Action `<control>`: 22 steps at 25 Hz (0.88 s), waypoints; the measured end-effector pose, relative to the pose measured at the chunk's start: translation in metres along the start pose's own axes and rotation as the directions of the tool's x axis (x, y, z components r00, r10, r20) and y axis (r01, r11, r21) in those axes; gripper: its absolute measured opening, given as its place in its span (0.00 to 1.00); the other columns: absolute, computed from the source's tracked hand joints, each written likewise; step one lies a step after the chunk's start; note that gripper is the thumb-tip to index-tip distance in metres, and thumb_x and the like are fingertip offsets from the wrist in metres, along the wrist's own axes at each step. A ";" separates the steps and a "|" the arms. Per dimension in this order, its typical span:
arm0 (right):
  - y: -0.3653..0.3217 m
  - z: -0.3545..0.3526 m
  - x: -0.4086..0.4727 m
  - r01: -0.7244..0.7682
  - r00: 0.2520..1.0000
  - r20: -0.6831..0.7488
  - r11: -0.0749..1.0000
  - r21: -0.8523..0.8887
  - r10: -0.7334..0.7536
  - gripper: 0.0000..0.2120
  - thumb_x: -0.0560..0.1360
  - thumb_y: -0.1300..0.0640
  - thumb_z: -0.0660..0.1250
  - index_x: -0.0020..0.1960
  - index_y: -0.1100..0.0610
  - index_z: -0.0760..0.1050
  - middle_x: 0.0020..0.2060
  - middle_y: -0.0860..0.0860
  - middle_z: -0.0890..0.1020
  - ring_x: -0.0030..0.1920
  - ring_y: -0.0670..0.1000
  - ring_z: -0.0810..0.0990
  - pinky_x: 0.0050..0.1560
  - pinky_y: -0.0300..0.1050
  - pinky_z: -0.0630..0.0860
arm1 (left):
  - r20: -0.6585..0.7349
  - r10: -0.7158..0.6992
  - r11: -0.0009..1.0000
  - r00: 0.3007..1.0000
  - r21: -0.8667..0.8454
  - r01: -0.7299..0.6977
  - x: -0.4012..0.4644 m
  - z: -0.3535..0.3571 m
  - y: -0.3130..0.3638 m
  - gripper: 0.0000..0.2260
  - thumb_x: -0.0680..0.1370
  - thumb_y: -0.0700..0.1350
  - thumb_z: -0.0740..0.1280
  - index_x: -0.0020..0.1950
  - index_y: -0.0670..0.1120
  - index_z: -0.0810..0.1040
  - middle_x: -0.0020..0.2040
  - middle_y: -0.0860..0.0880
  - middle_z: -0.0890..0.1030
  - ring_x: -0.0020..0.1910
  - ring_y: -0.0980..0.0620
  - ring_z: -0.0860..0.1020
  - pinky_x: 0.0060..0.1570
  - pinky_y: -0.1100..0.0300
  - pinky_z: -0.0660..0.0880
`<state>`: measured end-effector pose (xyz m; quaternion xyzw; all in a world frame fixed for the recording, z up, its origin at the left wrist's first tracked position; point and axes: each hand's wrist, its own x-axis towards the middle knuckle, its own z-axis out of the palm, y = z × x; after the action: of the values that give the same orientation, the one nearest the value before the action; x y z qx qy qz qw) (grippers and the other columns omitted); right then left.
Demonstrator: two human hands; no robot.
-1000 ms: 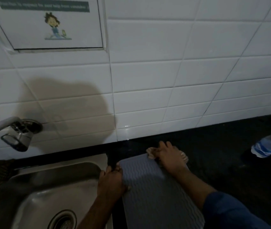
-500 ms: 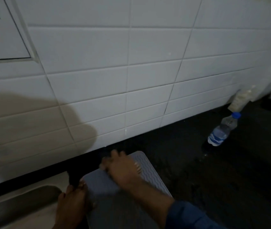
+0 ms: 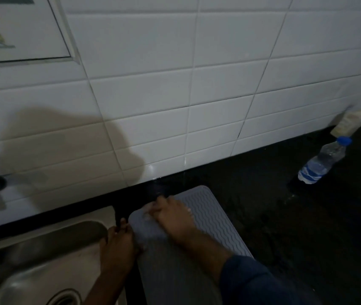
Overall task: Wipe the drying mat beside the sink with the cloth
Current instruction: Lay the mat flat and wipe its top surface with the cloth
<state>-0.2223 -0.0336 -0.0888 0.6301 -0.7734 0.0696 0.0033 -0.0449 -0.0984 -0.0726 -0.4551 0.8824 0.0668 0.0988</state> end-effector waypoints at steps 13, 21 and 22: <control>-0.077 0.010 -0.021 -0.216 0.975 0.065 0.974 0.067 0.212 0.19 0.77 0.53 0.65 0.67 0.58 0.74 0.66 0.59 0.72 0.60 0.61 0.75 0.55 0.57 0.77 | -0.039 0.123 0.992 0.992 -0.003 -0.123 -0.002 0.012 -0.001 0.28 0.78 0.55 0.63 0.77 0.52 0.63 0.80 0.50 0.60 0.71 0.43 0.66 0.61 0.48 0.68; 0.003 -0.019 -0.069 -0.149 0.988 0.020 0.983 -0.106 0.151 0.22 0.78 0.47 0.65 0.71 0.49 0.70 0.69 0.54 0.68 0.65 0.58 0.69 0.65 0.59 0.70 | 0.064 0.144 0.990 0.988 0.005 -0.144 0.003 0.000 -0.002 0.32 0.78 0.63 0.60 0.78 0.50 0.59 0.81 0.51 0.55 0.75 0.46 0.58 0.67 0.47 0.62; 0.026 -0.024 -0.077 -0.199 0.979 0.027 0.975 -0.103 0.202 0.21 0.79 0.46 0.62 0.71 0.47 0.70 0.69 0.52 0.68 0.65 0.57 0.69 0.65 0.58 0.70 | 0.080 0.148 0.989 0.986 -0.002 -0.148 0.003 0.001 -0.003 0.33 0.78 0.63 0.59 0.79 0.50 0.58 0.81 0.50 0.54 0.77 0.46 0.56 0.69 0.47 0.60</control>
<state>-0.2337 0.0492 -0.0745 0.5492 -0.8354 0.0192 0.0130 -0.0437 -0.1026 -0.0739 -0.3851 0.9093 0.0904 0.1295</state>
